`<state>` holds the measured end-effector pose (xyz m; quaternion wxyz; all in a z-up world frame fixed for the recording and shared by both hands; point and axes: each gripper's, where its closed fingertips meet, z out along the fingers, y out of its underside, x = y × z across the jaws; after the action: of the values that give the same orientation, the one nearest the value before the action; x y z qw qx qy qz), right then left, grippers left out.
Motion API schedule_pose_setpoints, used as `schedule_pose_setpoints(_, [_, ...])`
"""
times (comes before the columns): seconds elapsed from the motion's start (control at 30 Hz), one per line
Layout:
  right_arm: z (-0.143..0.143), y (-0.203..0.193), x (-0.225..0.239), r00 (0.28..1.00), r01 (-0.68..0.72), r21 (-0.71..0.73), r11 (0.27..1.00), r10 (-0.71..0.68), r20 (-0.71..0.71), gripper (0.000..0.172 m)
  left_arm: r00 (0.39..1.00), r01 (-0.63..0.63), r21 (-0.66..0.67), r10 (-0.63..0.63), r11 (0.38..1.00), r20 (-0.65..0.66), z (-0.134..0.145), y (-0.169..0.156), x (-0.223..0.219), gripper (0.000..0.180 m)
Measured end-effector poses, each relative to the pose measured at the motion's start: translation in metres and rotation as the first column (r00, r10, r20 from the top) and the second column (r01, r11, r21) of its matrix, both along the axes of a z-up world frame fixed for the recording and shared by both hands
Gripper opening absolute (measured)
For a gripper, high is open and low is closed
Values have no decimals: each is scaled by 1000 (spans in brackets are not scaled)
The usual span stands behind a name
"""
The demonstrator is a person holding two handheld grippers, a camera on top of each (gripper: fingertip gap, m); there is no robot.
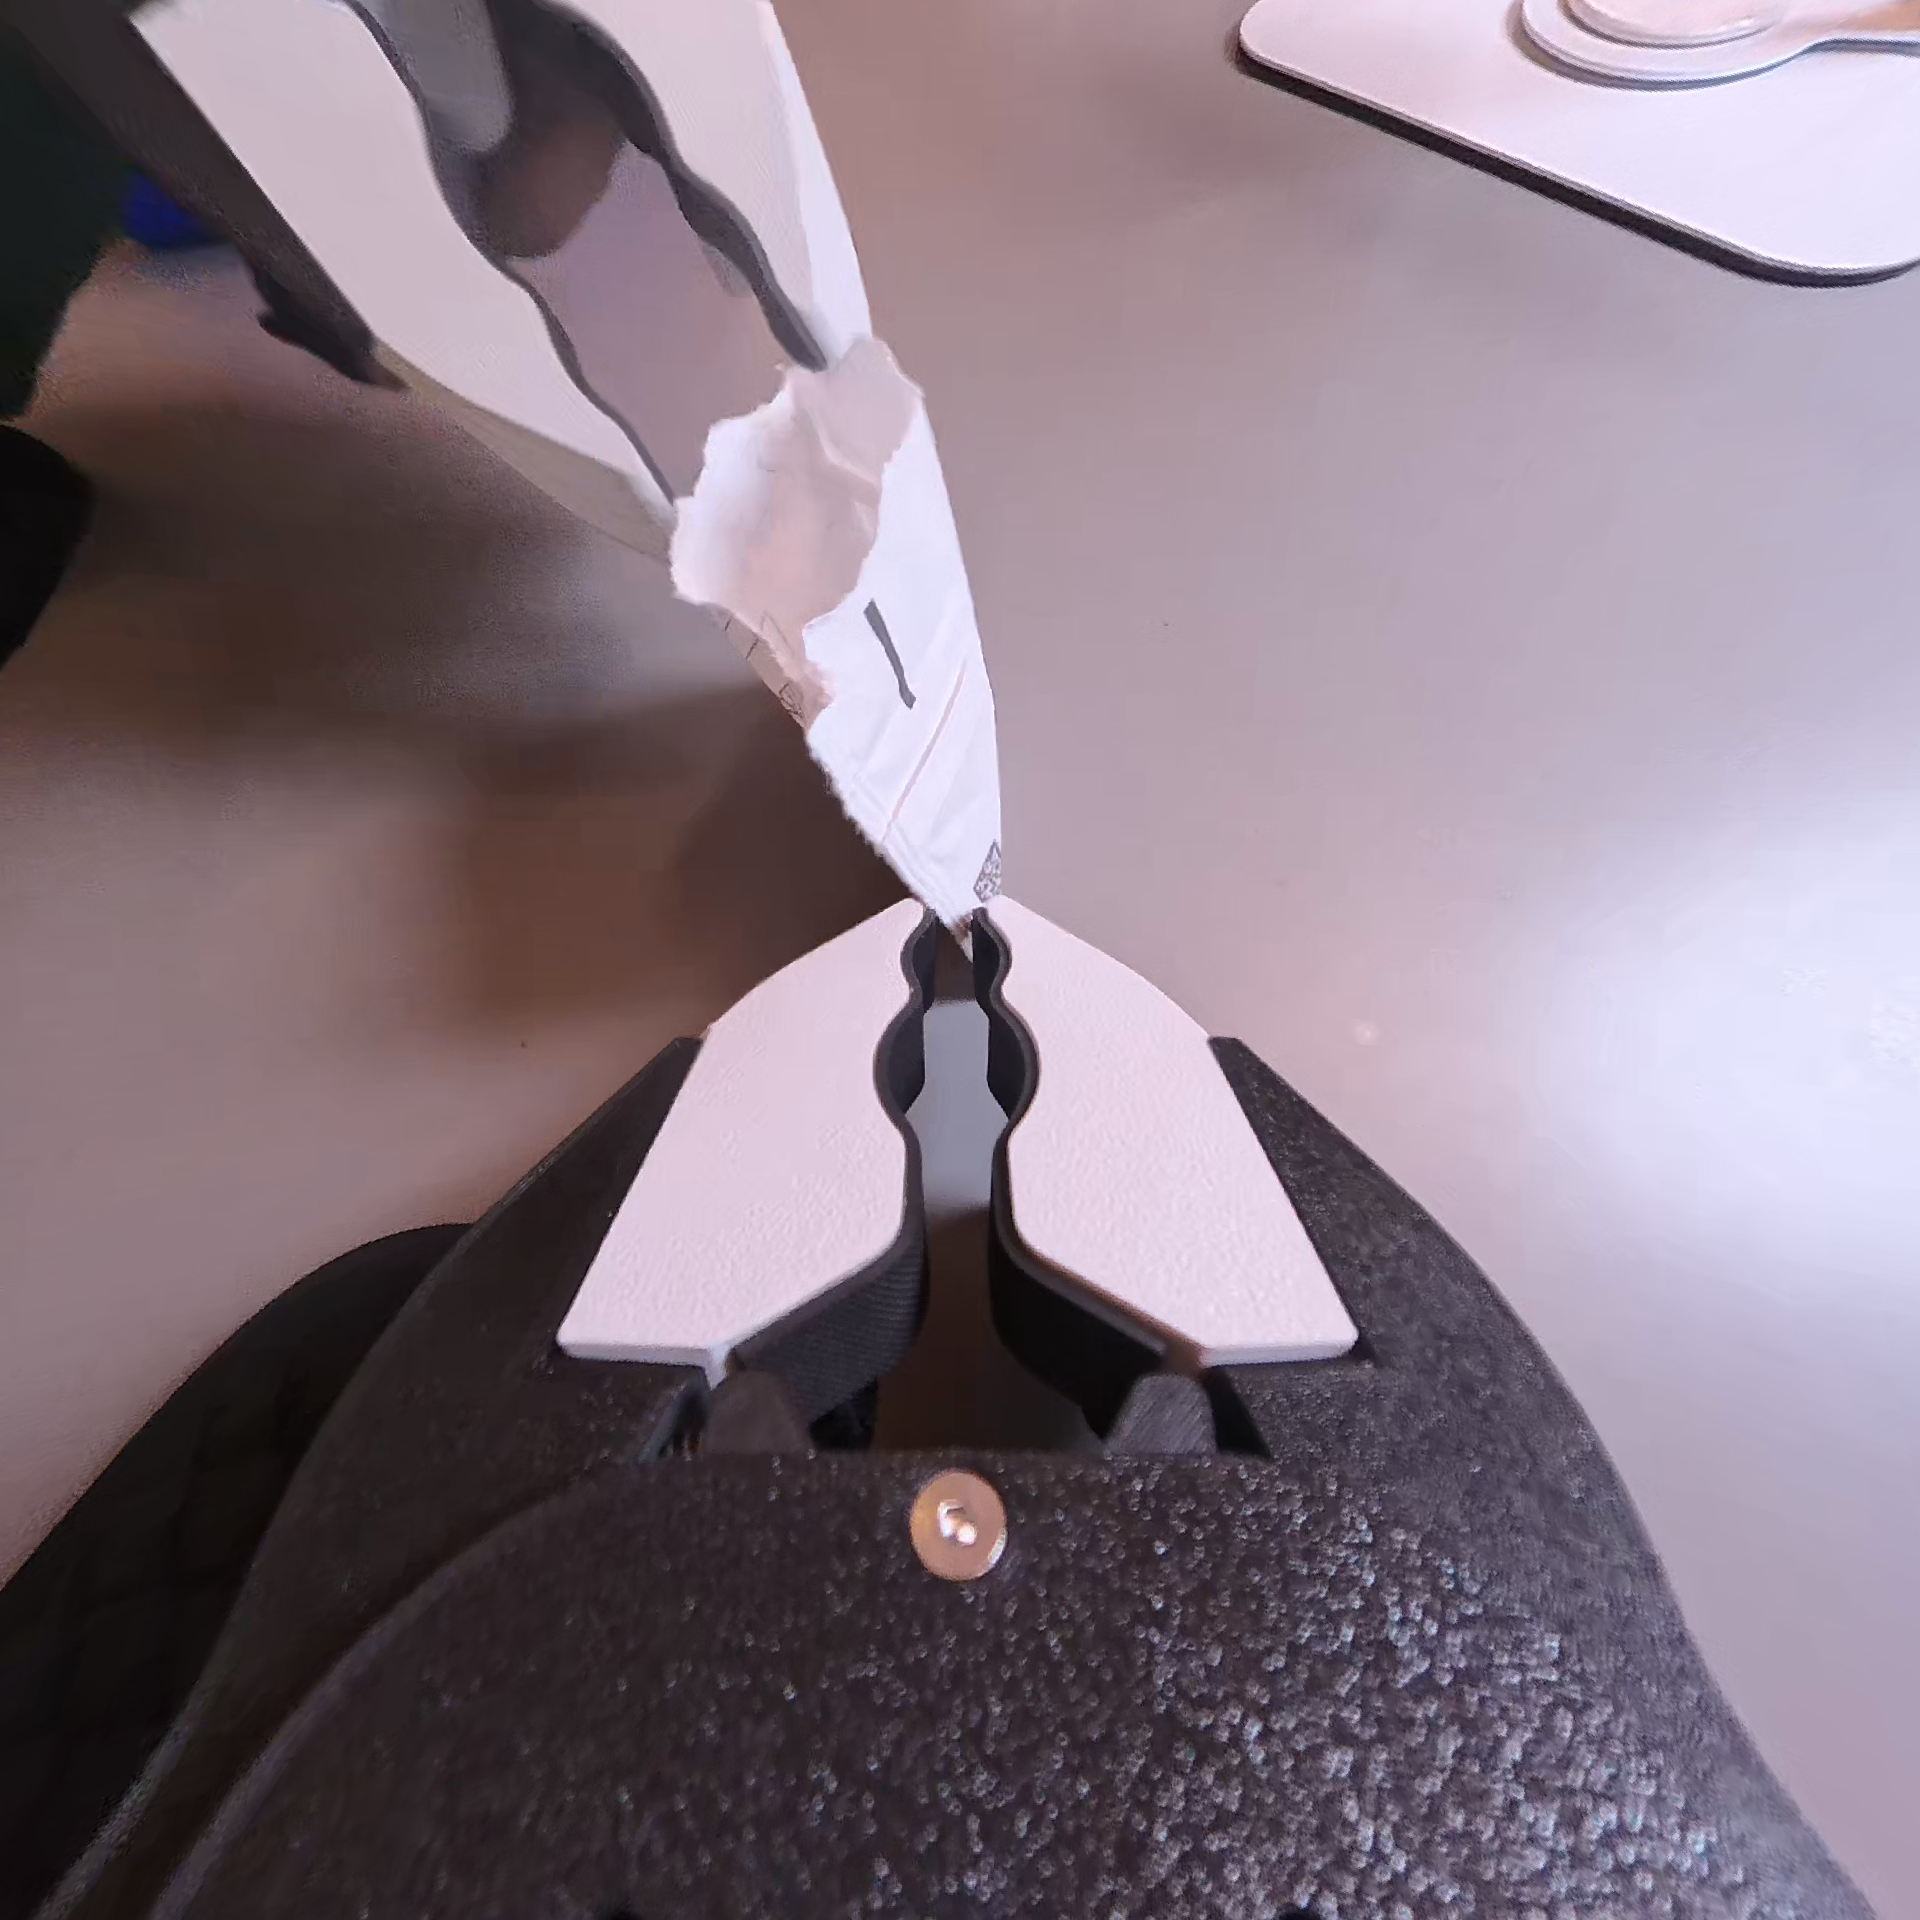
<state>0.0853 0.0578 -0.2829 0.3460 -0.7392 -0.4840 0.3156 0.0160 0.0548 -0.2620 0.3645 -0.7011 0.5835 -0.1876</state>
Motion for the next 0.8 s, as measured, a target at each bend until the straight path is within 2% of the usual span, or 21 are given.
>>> schedule_pose_setpoints(0.07, [1, -3, -2, 1000, -27, -3, 1000, 27, -10, 5, 1000, 4, 7, -5, 1000, 28, -9, 1, 9, 30])
schedule_pose_setpoints(0.13, [2, -5, -3, 999, -46, -4, 999, 46, -20, 5, 997, 19, 2, -19, 1000, 76, -7, 0, 15, 12])
schedule_pose_setpoints(0.23, [2, -7, 0, 997, -76, 12, 997, 76, -11, 1, 995, 21, -55, -15, 998, 95, -3, -6, 7, 2])
schedule_pose_setpoints(0.37, [2, -24, -5, 983, -185, -63, 981, 183, -36, 1, 988, 24, -186, 5, 982, 152, -7, -32, -3, 1])
schedule_pose_setpoints(0.5, [3, -38, -11, 956, -293, -6, 956, 293, -24, 1, 983, -20, -184, 53, 983, 177, -6, -50, -10, 1])
schedule_pose_setpoints(0.6, [8, -46, -17, 918, -394, 107, 913, 396, -1, 26, 980, -63, -169, 93, 984, 174, -4, -58, -15, 1])
schedule_pose_setpoints(0.7, [14, -61, -32, 872, -486, 132, 864, 488, 17, 48, 969, -144, -182, 176, 973, 176, -4, -60, -19, 1])
schedule_pose_setpoints(0.77, [18, -64, -43, 861, -506, 169, 846, 508, 35, 51, 959, -166, -186, 203, 968, 199, -2, -62, -20, 1])
schedule_pose_setpoints(0.8, [19, -59, -49, 871, -489, 199, 849, 489, 51, 38, 953, -174, -187, 213, 967, 214, -1, -62, -21, 1])
